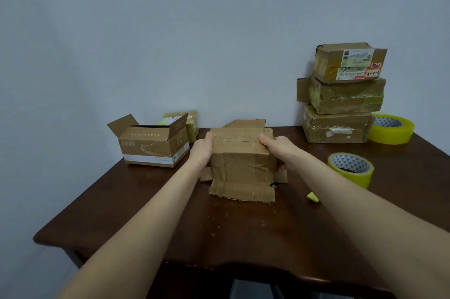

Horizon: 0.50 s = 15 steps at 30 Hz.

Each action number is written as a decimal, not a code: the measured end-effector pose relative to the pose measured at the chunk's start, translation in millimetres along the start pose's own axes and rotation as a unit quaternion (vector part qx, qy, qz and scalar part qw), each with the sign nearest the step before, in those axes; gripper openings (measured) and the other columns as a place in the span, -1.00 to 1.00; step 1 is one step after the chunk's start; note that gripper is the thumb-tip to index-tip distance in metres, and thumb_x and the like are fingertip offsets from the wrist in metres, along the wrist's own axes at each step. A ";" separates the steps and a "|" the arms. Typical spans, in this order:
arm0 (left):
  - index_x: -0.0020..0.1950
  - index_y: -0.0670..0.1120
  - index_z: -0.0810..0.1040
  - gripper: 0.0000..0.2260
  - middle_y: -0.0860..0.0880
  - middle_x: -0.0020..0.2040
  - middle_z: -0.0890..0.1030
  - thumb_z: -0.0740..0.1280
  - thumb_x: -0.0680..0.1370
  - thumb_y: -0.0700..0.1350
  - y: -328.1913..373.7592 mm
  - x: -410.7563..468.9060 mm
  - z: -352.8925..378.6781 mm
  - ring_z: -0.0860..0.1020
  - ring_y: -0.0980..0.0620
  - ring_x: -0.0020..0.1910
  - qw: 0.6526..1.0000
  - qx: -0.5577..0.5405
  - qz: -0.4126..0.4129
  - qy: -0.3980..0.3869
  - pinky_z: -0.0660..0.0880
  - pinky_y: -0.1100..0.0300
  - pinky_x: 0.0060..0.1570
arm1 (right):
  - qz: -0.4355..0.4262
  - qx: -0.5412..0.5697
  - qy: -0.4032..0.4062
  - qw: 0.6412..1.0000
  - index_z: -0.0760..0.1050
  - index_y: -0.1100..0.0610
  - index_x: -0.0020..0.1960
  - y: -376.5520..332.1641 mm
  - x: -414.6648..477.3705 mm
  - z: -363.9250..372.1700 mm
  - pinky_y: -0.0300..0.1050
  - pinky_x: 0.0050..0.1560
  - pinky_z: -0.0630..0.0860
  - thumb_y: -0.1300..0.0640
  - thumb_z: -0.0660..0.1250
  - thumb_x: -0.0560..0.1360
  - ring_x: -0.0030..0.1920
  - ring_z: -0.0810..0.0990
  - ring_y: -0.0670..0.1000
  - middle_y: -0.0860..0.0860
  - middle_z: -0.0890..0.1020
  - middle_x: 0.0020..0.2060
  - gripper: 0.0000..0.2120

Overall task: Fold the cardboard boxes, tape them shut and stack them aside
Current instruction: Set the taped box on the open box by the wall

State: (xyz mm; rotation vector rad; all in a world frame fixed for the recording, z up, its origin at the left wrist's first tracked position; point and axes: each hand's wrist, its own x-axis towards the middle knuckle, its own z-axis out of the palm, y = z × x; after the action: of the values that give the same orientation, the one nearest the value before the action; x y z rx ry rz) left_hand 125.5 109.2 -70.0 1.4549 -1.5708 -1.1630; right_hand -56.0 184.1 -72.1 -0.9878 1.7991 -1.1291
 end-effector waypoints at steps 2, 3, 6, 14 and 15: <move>0.33 -0.15 0.47 -0.40 -0.05 0.22 0.55 0.07 0.57 0.29 3.1 -7.0 -4.7 0.49 -0.11 0.20 0.997 -0.076 -0.013 -0.003 0.40 -0.04 0.28 | -0.041 0.020 0.020 0.999 0.39 0.18 0.37 2.2 -5.3 -3.8 0.10 0.20 0.48 -0.21 0.24 0.53 0.18 0.50 0.12 0.08 0.52 0.19 -0.42; 0.30 -0.11 0.51 -0.39 -0.05 0.19 0.58 0.13 0.52 0.34 6.5 -10.2 -7.9 0.52 -0.10 0.17 0.994 -0.113 -0.013 -0.007 0.45 -0.02 0.22 | -0.065 0.018 0.039 0.997 0.42 0.15 0.35 1.4 -8.1 -6.2 0.08 0.21 0.49 -0.22 0.26 0.51 0.16 0.52 0.10 0.06 0.55 0.18 -0.43; 0.13 -0.07 0.58 -0.52 -0.02 0.00 0.66 0.27 0.48 0.29 28.2 -24.8 -19.0 0.61 -0.02 0.00 0.978 -0.207 0.031 -0.020 0.54 0.10 -0.02 | -0.147 0.005 0.119 0.982 0.48 0.09 0.32 -14.5 -20.4 -15.3 0.03 0.19 0.50 -0.23 0.38 0.41 0.15 0.55 0.05 0.03 0.59 0.17 -0.41; 0.00 -0.09 0.52 -0.86 0.00 -0.09 0.61 0.35 0.52 -0.05 60.4 -56.0 -73.9 0.56 0.08 -0.14 0.943 -0.246 0.199 0.103 0.46 0.32 -0.31 | -0.269 0.150 0.024 0.951 0.47 0.10 0.29 -64.8 -50.0 7.0 -0.29 -0.05 0.51 0.06 0.45 0.44 0.02 0.56 -0.19 -0.15 0.60 0.01 -0.55; 0.04 -0.09 0.52 -0.89 0.00 -0.05 0.60 0.32 0.53 -0.13 59.6 -58.0 -84.5 0.57 0.09 -0.12 0.938 -0.240 0.221 0.117 0.47 0.35 -0.29 | -0.262 0.181 0.002 0.948 0.47 0.12 0.30 -69.7 -50.0 17.3 -0.31 -0.07 0.52 0.06 0.42 0.48 0.01 0.57 -0.19 -0.13 0.61 0.01 -0.58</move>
State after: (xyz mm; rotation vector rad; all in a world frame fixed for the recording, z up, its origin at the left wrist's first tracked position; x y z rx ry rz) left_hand 189.0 151.7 20.7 0.8275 -1.2447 -0.9700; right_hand -6.4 202.1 -2.2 -1.2675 1.2840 -1.7119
